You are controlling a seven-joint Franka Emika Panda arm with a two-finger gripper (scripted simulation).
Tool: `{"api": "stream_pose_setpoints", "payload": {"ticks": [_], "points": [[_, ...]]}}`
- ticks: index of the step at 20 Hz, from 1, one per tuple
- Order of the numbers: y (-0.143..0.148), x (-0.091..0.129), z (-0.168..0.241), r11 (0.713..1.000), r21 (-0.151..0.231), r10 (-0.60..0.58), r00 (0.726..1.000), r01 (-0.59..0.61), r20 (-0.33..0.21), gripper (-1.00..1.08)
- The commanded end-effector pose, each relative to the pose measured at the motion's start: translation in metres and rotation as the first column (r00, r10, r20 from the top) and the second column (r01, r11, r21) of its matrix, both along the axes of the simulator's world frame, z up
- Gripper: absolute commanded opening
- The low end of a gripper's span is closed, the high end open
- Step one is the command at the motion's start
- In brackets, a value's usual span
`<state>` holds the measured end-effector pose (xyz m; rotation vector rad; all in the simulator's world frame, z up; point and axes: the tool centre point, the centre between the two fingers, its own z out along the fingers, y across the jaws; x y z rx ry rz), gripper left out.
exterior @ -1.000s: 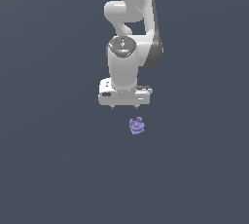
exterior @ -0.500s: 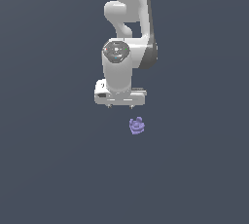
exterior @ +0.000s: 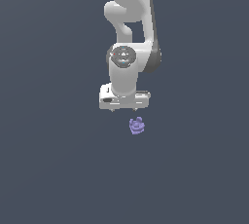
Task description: Pick up the object and move it to a goal position.
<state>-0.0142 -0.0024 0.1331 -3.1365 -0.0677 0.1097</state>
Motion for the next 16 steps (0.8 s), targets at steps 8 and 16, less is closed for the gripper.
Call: {"api": "stream_pose_setpoints", "payload": {"ticks": [8, 16], "points": [[0.052, 0.025, -0.036, 0.975, -0.001, 0.224, 0.973, -0.224, 0.057, 1.0], [0.063, 0.029, -0.043, 0.965, 0.0, 0.263, 0.963, -0.264, 0.067, 1.0]]}}
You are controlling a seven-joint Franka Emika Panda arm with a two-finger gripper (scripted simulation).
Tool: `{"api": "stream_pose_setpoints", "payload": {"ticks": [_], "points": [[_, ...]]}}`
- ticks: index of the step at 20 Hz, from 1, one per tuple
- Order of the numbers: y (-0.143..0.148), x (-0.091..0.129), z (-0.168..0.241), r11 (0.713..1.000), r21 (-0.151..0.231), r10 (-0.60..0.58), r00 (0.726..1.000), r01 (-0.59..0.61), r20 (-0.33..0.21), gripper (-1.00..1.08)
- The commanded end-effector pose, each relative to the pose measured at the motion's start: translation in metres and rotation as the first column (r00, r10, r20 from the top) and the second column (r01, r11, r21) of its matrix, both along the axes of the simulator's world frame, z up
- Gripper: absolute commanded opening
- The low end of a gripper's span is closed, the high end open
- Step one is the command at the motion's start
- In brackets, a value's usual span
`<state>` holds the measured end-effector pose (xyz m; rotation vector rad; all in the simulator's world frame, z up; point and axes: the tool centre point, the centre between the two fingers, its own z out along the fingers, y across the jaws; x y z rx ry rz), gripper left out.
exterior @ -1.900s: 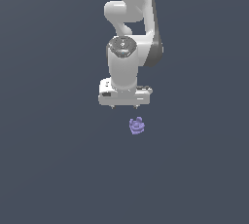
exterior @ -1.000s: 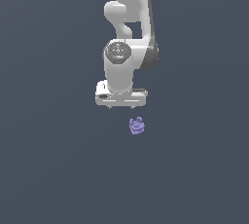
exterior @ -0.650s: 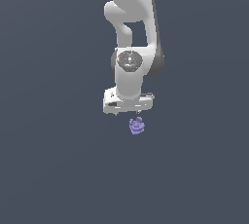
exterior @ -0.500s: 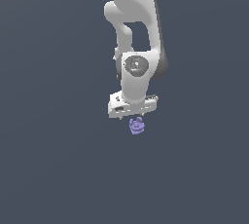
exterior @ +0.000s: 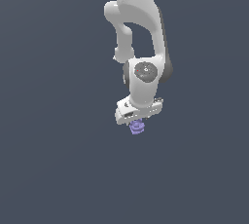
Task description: Pick up the object and move it to a goal position.
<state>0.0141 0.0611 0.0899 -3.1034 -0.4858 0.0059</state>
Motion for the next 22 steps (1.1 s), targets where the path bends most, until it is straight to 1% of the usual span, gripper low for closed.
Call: {"api": "stream_pose_setpoints", "payload": {"ticks": [1, 4, 11, 16, 17, 22], "points": [[-0.001, 0.0, -0.001, 1.0, 0.0, -0.001, 1.0, 0.001, 0.0, 1.0], [0.0, 0.0, -0.009, 1.0, 0.0, 0.001, 1.0, -0.001, 0.001, 1.0], [0.001, 0.0, -0.043, 1.0, 0.0, 0.006, 1.0, -0.006, 0.003, 1.0], [0.001, 0.001, -0.051, 1.0, 0.0, 0.006, 1.0, -0.006, 0.004, 1.0], [0.001, 0.001, -0.051, 1.0, 0.0, 0.006, 1.0, -0.006, 0.004, -1.0], [0.001, 0.001, -0.051, 1.0, 0.0, 0.006, 1.0, -0.006, 0.004, -1.0]]}}
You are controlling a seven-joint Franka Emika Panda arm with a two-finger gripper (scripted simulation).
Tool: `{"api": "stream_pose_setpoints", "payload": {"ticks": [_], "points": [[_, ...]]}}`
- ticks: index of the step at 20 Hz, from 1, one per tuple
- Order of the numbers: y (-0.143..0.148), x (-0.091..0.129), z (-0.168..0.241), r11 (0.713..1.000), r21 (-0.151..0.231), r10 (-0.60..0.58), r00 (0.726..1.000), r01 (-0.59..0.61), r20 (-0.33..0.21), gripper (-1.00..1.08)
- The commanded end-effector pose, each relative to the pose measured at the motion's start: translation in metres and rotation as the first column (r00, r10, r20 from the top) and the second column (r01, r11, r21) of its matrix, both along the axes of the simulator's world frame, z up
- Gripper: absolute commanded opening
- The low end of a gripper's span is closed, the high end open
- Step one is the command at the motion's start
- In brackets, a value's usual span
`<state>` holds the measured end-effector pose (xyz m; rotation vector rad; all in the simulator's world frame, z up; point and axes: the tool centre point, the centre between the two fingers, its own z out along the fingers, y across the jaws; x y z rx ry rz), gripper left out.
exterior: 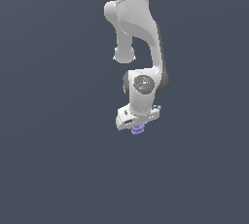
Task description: Pick up the object and move it to a goal position.
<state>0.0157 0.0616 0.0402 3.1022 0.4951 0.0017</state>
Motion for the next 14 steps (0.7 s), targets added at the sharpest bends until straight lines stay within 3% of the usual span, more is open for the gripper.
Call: {"api": "stream_pose_setpoints", "payload": {"ticks": [1, 14], "points": [[0.0, 0.0, -0.001, 1.0, 0.0, 0.0, 1.0, 0.0, -0.001, -1.0], [0.004, -0.008, 0.017, 1.0, 0.0, 0.0, 1.0, 0.0, -0.001, -1.0]]}}
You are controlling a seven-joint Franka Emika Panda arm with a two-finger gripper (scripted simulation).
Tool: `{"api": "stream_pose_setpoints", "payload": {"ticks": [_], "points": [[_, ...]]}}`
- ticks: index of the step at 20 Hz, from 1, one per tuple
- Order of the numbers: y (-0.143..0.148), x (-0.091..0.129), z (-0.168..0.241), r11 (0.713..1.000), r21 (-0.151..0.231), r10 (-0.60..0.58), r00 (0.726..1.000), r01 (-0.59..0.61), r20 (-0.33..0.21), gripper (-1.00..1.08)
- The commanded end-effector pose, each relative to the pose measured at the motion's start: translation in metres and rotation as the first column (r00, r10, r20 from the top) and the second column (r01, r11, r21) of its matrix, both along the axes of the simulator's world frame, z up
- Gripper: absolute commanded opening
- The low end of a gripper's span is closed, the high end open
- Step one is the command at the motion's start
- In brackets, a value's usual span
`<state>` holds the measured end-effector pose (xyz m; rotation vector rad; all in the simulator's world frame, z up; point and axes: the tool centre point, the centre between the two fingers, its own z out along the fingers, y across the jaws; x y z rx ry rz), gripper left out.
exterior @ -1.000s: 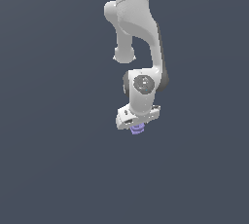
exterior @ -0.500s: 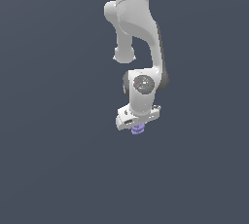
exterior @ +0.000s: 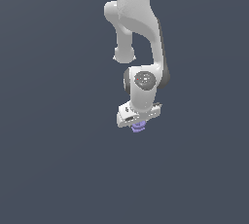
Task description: Pick up the object and move it to a goal position.
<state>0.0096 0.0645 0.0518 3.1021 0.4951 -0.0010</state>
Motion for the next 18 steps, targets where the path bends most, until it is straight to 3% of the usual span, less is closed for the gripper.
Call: {"api": "stream_pose_setpoints", "payload": {"ticks": [1, 8, 18], "points": [[0.002, -0.004, 0.009, 1.0, 0.0, 0.0, 1.0, 0.0, 0.001, -1.0], [0.013, -0.022, 0.051, 1.0, -0.001, 0.001, 1.0, -0.001, 0.001, -1.0], [0.036, -0.06, 0.14, 1.0, -0.002, 0.001, 1.0, -0.001, 0.001, -1.0]]}}
